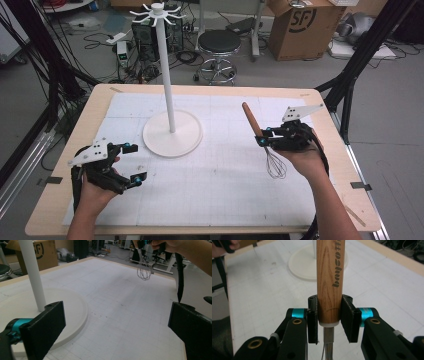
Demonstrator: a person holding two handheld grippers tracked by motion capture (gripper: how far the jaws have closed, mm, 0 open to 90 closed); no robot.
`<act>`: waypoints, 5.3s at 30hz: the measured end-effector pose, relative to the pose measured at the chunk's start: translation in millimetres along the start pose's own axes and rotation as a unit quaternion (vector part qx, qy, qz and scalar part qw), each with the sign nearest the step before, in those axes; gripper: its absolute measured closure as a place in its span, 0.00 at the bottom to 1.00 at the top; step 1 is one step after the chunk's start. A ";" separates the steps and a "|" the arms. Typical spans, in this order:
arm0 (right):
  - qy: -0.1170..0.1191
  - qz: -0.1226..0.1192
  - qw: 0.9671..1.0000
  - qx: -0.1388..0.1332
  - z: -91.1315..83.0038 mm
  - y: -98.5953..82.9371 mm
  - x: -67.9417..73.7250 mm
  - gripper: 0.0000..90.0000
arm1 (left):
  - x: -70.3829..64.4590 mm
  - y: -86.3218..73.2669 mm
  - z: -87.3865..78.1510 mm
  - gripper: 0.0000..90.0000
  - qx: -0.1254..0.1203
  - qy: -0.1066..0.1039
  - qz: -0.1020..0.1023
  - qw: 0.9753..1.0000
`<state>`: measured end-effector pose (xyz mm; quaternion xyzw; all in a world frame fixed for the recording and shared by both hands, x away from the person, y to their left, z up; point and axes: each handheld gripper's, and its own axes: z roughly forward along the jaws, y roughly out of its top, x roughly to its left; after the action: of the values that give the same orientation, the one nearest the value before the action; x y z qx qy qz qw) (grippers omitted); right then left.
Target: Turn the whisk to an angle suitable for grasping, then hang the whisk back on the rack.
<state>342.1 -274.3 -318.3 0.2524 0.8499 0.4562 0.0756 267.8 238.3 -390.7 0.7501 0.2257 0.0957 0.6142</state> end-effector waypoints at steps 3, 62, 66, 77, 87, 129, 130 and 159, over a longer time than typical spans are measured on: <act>0.004 -0.005 1.000 -0.009 -0.7 4.5 1.5 0.78 | 1.1 0.1 0.3 0.02 -0.001 0.000 0.000 1.000; 0.061 -0.117 0.990 -0.056 25.4 192.2 26.3 0.78 | 1.9 3.5 1.0 0.02 -0.014 -0.008 0.001 1.000; 0.056 -0.114 0.991 -0.049 26.7 204.4 28.6 0.78 | 1.9 3.6 0.5 0.02 -0.014 -0.006 0.001 1.000; 0.032 -0.124 0.991 -0.039 36.9 231.3 29.0 0.78 | 2.3 3.7 -1.1 0.02 -0.014 -0.006 0.001 1.000; 0.023 -0.116 0.993 -0.028 46.9 242.6 26.9 0.78 | 3.0 3.0 -3.2 0.02 -0.018 -0.006 -0.002 1.000; -0.013 -0.089 0.996 -0.003 72.6 245.8 13.3 0.78 | 4.7 0.8 -7.9 0.02 -0.023 -0.003 -0.007 1.000; -0.010 -0.092 0.996 -0.004 74.7 245.9 13.2 0.78 | 4.9 0.7 -8.0 0.02 -0.023 -0.003 -0.006 1.000; 0.005 -0.115 0.993 -0.015 53.5 203.4 22.9 0.33 | 3.5 -0.1 -3.5 0.02 -0.012 -0.006 -0.004 1.000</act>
<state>414.8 -130.7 -181.1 0.1502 0.8668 0.4582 0.1271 269.5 243.0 -390.5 0.7425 0.2236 0.0909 0.6249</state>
